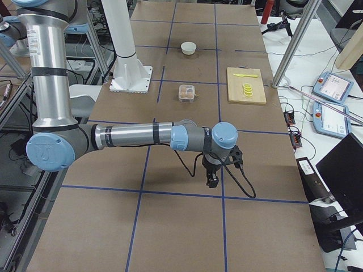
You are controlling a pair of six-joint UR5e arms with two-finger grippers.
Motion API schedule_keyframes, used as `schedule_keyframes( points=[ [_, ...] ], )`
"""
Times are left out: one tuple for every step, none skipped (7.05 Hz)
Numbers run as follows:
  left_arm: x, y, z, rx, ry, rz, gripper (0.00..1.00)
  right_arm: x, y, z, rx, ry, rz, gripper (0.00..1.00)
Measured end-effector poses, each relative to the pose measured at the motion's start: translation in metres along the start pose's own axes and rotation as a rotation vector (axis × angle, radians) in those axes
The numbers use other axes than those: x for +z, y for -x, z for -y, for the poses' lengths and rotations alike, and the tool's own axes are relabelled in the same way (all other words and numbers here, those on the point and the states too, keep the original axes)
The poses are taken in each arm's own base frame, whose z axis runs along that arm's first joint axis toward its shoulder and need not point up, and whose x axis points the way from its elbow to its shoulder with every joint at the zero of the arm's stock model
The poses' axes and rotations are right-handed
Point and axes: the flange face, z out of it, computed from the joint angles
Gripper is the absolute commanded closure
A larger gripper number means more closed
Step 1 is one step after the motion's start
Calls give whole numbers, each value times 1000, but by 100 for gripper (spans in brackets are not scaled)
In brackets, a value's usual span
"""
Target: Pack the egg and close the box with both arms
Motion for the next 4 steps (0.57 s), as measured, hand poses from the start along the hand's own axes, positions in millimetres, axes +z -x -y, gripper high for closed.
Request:
schedule_keyframes(
  points=[
    [9, 5, -3, -43, 13, -45, 0, -1, 1, 1, 4, -2, 0, 0],
    [16, 9, -5, -79, 24, -69, 0, -2, 1, 3, 6, -3, 0, 0],
    [21, 16, -8, -95, 31, -78, 0, -1, 1, 3, 6, -3, -1, 0],
    [17, 25, -12, -104, 22, -78, 0, -1, 1, 4, 6, -2, -2, 0]
  ],
)
